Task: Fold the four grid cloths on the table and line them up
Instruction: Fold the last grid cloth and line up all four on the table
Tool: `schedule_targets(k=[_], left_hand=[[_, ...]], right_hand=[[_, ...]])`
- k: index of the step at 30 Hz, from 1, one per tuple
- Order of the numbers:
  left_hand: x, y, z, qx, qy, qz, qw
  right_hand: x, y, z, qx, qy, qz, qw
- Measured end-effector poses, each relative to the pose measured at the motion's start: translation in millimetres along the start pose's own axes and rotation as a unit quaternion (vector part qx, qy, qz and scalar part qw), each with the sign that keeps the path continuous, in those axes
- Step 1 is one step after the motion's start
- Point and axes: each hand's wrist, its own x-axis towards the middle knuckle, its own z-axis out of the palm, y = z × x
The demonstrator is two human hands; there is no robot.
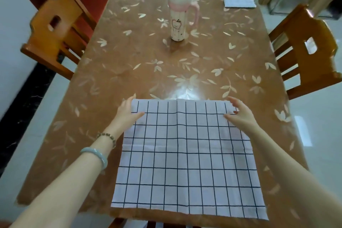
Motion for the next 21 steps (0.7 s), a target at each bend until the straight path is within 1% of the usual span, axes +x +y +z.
schedule_targets(k=[2,4,8,9,15,18,21], left_hand=[[11,-2,3,0.070,0.024,0.003,0.997],[20,-3,6,0.113,0.038,0.015,0.993],[33,-5,11,0.199,0.030,0.009,0.980],[34,-5,11,0.206,0.030,0.009,0.978],[37,-5,7,0.122,0.045,0.026,0.991],[36,-4,5,0.106,0.045,0.016,0.993],[34,-7,1,0.108,0.052,-0.005,0.993]], right_hand=[[21,9,-3,-0.080,0.022,-0.028,0.996],[36,15,-6,-0.129,0.027,-0.044,0.990],[48,28,-4,-0.163,-0.015,-0.026,0.986],[49,31,-3,-0.176,-0.022,-0.024,0.984],[59,31,-10,-0.264,-0.039,-0.027,0.963],[63,26,-13,-0.267,-0.049,0.000,0.963],[61,16,-16,-0.233,-0.070,0.025,0.970]])
